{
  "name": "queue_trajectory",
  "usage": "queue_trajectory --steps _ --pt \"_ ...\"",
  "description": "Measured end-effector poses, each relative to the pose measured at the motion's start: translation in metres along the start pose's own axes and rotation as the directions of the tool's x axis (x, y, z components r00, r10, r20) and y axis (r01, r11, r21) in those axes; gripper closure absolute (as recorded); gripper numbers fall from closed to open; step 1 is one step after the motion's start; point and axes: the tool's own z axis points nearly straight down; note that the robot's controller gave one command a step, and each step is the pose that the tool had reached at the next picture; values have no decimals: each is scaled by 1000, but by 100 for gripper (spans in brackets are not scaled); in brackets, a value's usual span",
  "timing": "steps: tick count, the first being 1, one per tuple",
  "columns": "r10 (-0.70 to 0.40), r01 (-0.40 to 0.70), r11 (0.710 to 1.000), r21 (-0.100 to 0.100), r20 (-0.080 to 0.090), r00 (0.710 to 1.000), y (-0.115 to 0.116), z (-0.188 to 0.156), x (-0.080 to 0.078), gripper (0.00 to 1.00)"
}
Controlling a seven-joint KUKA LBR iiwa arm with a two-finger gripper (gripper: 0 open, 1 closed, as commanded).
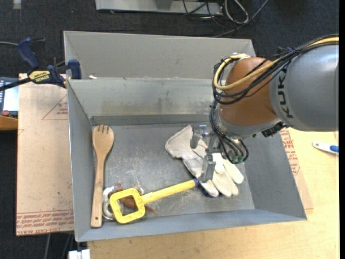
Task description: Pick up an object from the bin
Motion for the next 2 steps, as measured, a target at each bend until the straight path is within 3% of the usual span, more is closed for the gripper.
queue_trajectory --steps 1,2 --pt "0 0 1000 0 0 1000 0 0 0 100" --pt "0 0 1000 0 0 1000 0 0 0 100"
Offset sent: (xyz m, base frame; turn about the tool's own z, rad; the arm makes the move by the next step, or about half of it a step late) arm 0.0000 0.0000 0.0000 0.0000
